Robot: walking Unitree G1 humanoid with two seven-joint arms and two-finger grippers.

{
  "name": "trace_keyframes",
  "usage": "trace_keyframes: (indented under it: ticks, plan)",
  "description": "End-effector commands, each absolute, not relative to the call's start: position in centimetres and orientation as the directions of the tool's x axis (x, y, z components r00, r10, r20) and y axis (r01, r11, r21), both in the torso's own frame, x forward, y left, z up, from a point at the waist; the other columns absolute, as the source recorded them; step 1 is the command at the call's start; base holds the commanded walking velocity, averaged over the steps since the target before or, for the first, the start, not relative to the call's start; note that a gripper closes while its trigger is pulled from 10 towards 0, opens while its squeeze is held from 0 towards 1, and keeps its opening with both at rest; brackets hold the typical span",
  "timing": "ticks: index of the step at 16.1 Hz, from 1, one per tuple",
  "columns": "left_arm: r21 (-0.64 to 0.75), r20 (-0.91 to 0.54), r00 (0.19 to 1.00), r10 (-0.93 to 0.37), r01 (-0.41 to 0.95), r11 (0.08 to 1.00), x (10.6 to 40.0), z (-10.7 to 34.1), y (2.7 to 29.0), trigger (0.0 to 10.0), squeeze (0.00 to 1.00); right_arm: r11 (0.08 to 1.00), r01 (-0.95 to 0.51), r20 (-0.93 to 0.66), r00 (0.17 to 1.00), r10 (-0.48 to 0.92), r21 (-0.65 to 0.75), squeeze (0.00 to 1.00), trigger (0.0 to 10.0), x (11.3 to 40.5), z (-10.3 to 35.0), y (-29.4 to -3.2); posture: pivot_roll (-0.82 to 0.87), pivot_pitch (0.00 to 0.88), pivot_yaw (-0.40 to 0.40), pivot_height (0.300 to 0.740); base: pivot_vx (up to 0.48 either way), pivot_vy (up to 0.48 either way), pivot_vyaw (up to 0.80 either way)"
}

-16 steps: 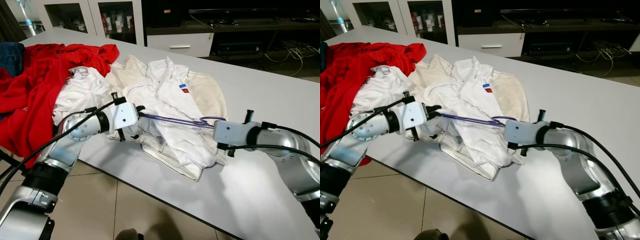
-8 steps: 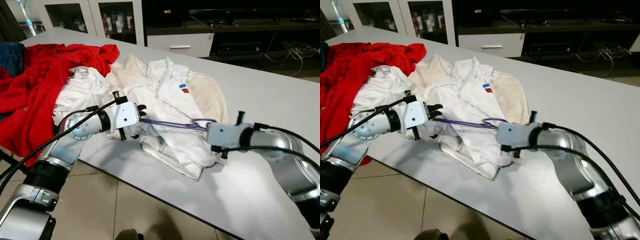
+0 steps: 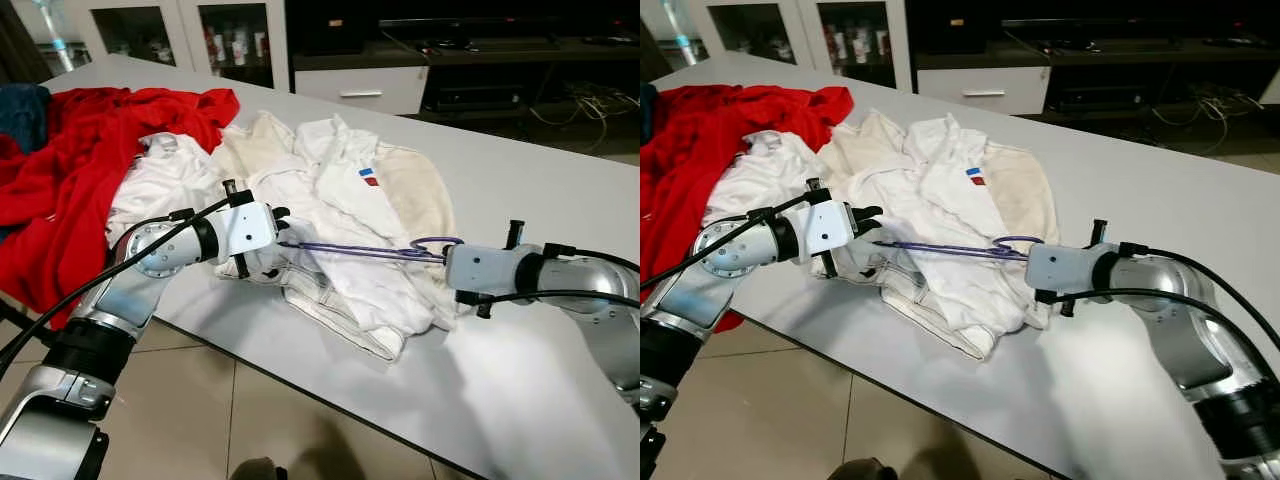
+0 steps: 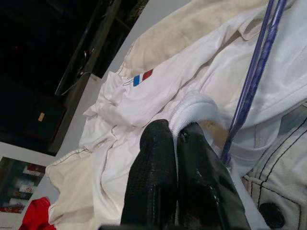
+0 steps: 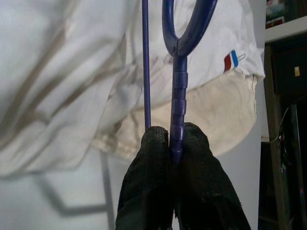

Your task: Hang hanger

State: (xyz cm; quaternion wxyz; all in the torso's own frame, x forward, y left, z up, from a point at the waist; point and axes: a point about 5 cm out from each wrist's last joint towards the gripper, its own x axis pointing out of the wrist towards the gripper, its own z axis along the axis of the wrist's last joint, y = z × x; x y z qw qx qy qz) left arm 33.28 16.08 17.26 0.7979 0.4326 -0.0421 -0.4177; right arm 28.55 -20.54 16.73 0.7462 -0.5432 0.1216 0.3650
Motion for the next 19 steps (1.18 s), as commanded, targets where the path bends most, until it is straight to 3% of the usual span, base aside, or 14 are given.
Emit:
trace_keyframes:
  ticks: [1, 5, 6, 9, 11, 13, 19]
  plan:
    - [0.737, -0.295, 0.655, -0.696, 0.619, 0.271, 33.4, 17.4, 16.3, 0.0, 0.0, 0.146, -0.67, -0.569, 0.709, 0.416, -0.728, 0.0, 10.0, 28.5, 17.5, -21.1, 0.15, 0.0, 0.023, 0.74, 0.0, 0.0, 0.0]
    - [0.716, -0.284, 0.669, -0.687, 0.624, 0.312, 33.7, 17.3, 16.4, 0.0, 0.0, 0.157, -0.653, -0.531, 0.712, 0.459, -0.741, 0.0, 10.0, 28.8, 17.9, -20.2, 0.15, 0.0, 0.025, 0.74, 0.0, 0.0, 0.0]
    - [0.561, -0.176, 0.704, -0.688, 0.646, 0.517, 34.2, 17.4, 16.3, 10.0, 0.0, 0.188, -0.632, -0.492, 0.727, 0.479, -0.752, 0.0, 10.0, 29.2, 17.8, -19.4, 0.15, 0.0, 0.026, 0.74, 0.0, 0.0, 0.0]
    - [0.329, -0.072, 0.778, -0.624, 0.609, 0.722, 34.8, 16.7, 16.8, 10.0, 0.0, 0.338, -0.539, -0.371, 0.812, 0.45, -0.772, 0.0, 10.0, 30.7, 17.4, -19.2, 0.15, 0.0, 0.029, 0.74, 0.0, 0.0, 0.0]
    - [0.205, -0.039, 0.817, -0.576, 0.57, 0.795, 35.1, 16.1, 17.3, 10.0, 0.0, 0.404, -0.492, -0.327, 0.851, 0.411, -0.771, 0.0, 10.0, 31.4, 17.0, -19.3, 0.15, 0.0, 0.029, 0.74, 0.0, 0.0, 0.0]
    - [0.146, -0.045, 0.819, -0.572, 0.572, 0.807, 34.9, 15.4, 17.5, 10.0, 0.0, 0.44, -0.469, -0.306, 0.868, 0.392, -0.766, 0.0, 10.0, 31.6, 16.6, -19.3, 0.16, 0.0, 0.03, 0.74, 0.0, 0.0, 0.0]
    - [0.228, -0.119, 0.812, -0.571, 0.582, 0.78, 33.0, 13.1, 19.9, 10.0, 0.0, 0.423, -0.504, -0.337, 0.847, 0.41, -0.753, 0.0, 10.0, 29.7, 17.1, -21.8, 0.16, 0.009, 0.049, 0.74, 0.0, 0.0, 0.0]
